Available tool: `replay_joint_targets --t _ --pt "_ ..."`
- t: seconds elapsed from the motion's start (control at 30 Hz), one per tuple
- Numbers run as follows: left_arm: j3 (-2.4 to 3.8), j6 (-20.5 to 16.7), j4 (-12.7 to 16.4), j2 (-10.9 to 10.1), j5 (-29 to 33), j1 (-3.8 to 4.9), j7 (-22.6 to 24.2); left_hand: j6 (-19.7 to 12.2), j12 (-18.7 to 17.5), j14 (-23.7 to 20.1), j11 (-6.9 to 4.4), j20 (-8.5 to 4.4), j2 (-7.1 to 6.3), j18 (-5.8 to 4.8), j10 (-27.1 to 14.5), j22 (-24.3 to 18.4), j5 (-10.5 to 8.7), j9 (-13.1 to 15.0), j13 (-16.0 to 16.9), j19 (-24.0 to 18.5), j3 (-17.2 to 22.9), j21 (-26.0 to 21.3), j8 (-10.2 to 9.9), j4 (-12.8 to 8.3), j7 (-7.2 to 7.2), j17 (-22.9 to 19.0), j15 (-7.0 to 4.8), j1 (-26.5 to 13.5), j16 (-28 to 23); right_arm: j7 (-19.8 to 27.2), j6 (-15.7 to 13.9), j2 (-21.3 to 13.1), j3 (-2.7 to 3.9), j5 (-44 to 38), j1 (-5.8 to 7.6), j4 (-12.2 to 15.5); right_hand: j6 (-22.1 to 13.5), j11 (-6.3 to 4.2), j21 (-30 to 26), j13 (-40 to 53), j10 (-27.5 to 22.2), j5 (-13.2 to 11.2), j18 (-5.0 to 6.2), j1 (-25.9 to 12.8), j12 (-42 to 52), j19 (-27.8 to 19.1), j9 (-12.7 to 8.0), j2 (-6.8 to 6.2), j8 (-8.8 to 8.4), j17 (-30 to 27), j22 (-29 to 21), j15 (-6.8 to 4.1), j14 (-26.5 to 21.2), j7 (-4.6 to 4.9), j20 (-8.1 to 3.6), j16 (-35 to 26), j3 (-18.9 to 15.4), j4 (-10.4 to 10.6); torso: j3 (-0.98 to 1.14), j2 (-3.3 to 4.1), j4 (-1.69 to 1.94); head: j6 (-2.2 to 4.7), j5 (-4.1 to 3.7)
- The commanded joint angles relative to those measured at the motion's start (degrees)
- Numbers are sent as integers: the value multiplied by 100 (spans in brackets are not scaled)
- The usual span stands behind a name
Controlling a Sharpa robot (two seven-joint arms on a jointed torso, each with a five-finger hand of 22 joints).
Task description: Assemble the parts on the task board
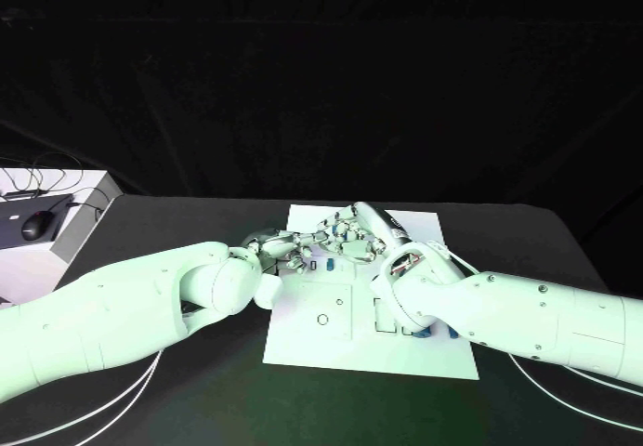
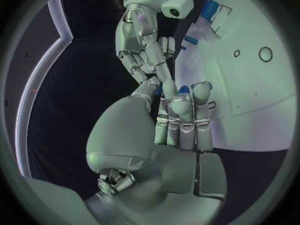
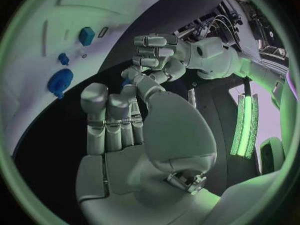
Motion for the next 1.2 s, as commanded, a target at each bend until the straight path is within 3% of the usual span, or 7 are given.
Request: replay_joint_targets --t 0.03,0.23,0.47,0.73,0.8,1.2 --pt "1 240 39 6 -38 -6 -20 154 25 -48 -2 -11 25 12 -35 -8 20 10 2 -47 -8 -28 73 30 -131 -10 5 24 -28 99 45 -16 4 -72 0 -14 108 -18 26 13 20 74 -85 -62 -42 -52 10 14 4 10 448 4 40 168 -8 -3 78 -17 -1 1 1 -2 1" --pt "1 345 44 3 -99 -7 -59 72 -12 -117 35 3 -29 19 -115 -92 22 -2 -12 -123 -148 -115 21 118 -107 -107 35 -75 -108 160 130 -23 4 -68 -1 -15 54 -4 18 34 11 150 -77 -125 -66 -72 8 62 -41 16 442 14 26 194 2 -20 169 -9 -1 3 2 -5 0" --pt "1 470 46 -1 -171 -9 -125 -62 19 -236 122 74 -115 60 -279 -182 19 -9 1 -212 -670 -219 -103 315 -3 -204 105 -232 -148 255 212 -34 4 -63 -1 -3 29 8 -1 63 -5 172 -62 -187 -91 -98 11 91 -86 23 435 26 4 213 18 -37 338 4 -2 1 1 -16 2" --pt "1 515 23 -16 -223 -10 -165 -56 81 -276 140 121 -60 105 -327 -178 20 -6 -27 -213 -1199 -225 -154 468 19 -265 121 -159 -103 299 274 -53 4 -61 -2 5 49 6 1 75 -4 166 -58 -215 -102 -107 16 108 -80 27 433 28 -4 205 22 -42 402 20 0 0 0 -32 -8" --pt "1 526 20 -22 -236 -10 -175 -57 103 -290 145 134 4 117 -345 -175 25 -6 -59 -214 -1439 -228 -170 523 26 -303 127 -75 -73 307 284 -61 4 -60 -3 6 51 6 -3 75 -6 162 -58 -222 -106 -110 16 107 -77 30 432 27 -5 204 22 -41 403 25 -1 3 1 -34 -11" --pt "2 520 -16 -57 -285 -13 -176 -74 167 -364 170 158 81 129 -432 -178 33 15 -123 -229 -1729 -258 -114 578 40 -433 148 40 -47 331 417 -99 4 -54 -3 5 50 6 -5 84 -7 142 -59 -215 -114 -121 17 101 -70 35 430 29 -16 203 23 -44 408 20 -2 -1 0 -53 -13"
